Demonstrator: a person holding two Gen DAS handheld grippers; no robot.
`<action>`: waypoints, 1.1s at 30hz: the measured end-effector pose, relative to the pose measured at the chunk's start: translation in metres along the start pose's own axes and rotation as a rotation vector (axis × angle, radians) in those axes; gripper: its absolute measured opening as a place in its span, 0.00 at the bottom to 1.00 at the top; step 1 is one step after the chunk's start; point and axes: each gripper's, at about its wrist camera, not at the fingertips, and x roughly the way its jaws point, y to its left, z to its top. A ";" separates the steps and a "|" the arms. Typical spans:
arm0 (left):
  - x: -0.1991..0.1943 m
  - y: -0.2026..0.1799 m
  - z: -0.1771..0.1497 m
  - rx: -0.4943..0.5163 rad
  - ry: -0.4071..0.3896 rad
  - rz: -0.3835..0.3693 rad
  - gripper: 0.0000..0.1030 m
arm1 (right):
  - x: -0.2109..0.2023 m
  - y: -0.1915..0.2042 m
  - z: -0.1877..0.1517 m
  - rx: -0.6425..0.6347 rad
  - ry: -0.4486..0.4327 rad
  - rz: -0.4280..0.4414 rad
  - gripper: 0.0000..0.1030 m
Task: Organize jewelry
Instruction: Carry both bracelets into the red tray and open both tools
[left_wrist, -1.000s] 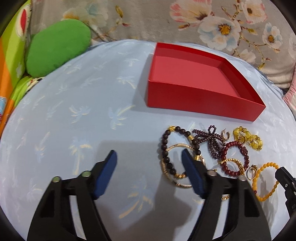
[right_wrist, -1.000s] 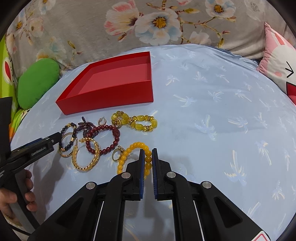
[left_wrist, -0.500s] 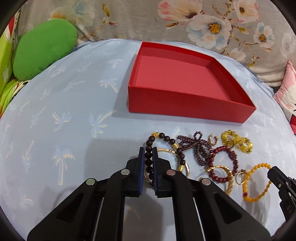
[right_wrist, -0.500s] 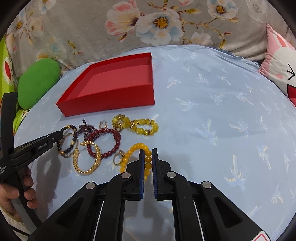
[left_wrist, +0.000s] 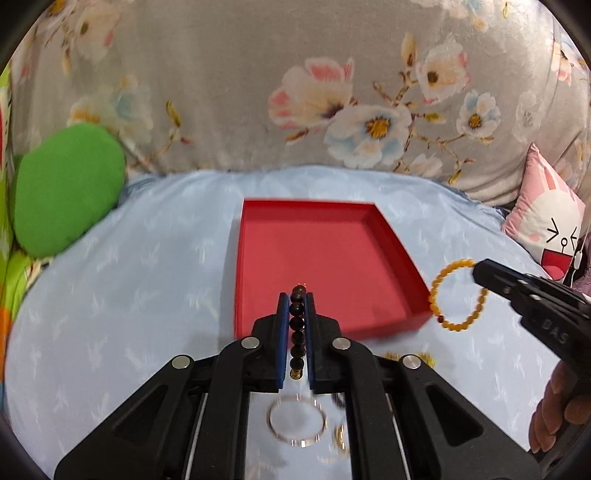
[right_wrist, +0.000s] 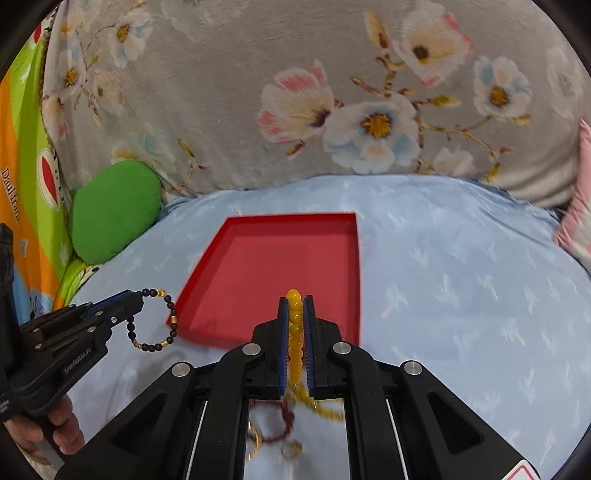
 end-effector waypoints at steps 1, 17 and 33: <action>0.009 -0.001 0.012 0.008 -0.006 0.007 0.07 | 0.011 0.002 0.010 -0.007 0.006 0.010 0.07; 0.161 0.004 0.069 0.052 0.105 0.142 0.08 | 0.187 -0.004 0.076 -0.006 0.194 0.021 0.07; 0.190 0.013 0.059 0.027 0.118 0.237 0.39 | 0.197 -0.024 0.064 -0.006 0.167 -0.084 0.35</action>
